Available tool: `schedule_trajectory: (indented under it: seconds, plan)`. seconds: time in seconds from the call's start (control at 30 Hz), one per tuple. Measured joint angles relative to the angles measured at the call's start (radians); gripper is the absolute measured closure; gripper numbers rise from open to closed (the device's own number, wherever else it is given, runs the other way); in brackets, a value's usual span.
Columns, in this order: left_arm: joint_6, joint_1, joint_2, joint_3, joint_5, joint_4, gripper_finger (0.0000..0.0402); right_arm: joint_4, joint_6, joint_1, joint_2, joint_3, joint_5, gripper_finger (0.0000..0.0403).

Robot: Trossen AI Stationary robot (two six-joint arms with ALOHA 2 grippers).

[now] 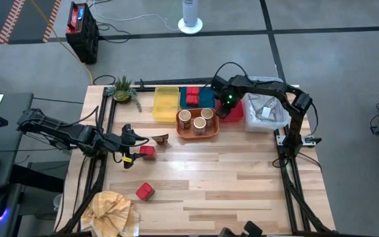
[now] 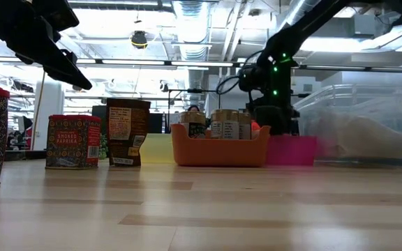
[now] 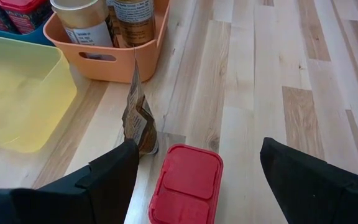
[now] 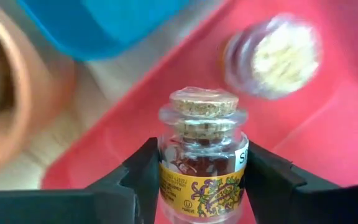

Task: Sort spices by type
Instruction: Put the brown seasoning bottle into the red bin

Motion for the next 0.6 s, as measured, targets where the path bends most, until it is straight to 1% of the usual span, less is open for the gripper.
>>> schedule_trajectory:
  seconds: [0.13,0.37,0.6]
  plan:
    - [0.0,0.0,0.0,0.0,0.0,0.001,0.0079,-0.021,0.01,0.037,-0.051,0.037,0.073,0.0195]
    - [0.0,0.0,0.0,0.0,-0.001,0.041,0.0079,-0.015,0.063,0.137,-0.178,0.049,0.093,0.0195]
    - [0.026,0.0,0.007,0.0,-0.002,0.17,0.0079,0.127,0.042,0.316,-0.232,0.047,0.093,0.0195]
